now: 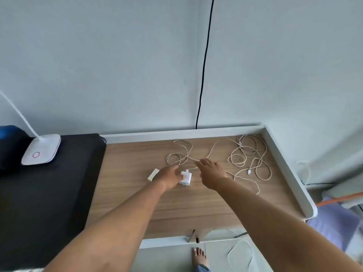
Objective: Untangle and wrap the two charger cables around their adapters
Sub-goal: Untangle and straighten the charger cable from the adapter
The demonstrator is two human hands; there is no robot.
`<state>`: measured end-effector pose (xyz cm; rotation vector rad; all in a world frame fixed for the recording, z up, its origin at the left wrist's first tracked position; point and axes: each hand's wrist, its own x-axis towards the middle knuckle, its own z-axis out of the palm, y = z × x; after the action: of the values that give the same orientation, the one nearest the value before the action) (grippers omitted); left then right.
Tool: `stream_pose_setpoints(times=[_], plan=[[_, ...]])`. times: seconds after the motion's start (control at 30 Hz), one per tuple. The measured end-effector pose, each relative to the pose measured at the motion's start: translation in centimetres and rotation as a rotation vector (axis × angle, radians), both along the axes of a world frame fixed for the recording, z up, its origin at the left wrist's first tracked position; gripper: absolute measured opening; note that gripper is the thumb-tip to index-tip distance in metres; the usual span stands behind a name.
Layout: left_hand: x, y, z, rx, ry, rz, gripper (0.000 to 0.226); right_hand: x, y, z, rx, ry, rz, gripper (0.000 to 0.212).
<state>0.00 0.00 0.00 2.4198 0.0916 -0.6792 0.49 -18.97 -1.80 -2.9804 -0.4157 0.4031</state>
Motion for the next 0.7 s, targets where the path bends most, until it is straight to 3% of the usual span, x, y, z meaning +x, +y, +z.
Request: stream_pose_setpoints(times=[0.23,0.47,0.6,0.7], plan=[[1.3,-2.3,-2.5,0.102,0.045,0.053,0.073,1.5,-0.3,-1.5,0.024,0.035,0.018,0.058],[1.3,-3.1,-3.7,0.102,-0.022,0.103,0.060,2.0,-0.2,-2.2,0.062,-0.001,-0.002,0.036],[1.2,-3.2,-3.9,0.122,-0.038,0.096,0.038,2.6,0.3,-1.3,0.293,0.083,-0.138,0.025],[1.0,-2.8,-2.7,-0.069,0.083,0.104,0.034,3.3,0.2,0.1,0.459,0.141,-0.204,0.020]])
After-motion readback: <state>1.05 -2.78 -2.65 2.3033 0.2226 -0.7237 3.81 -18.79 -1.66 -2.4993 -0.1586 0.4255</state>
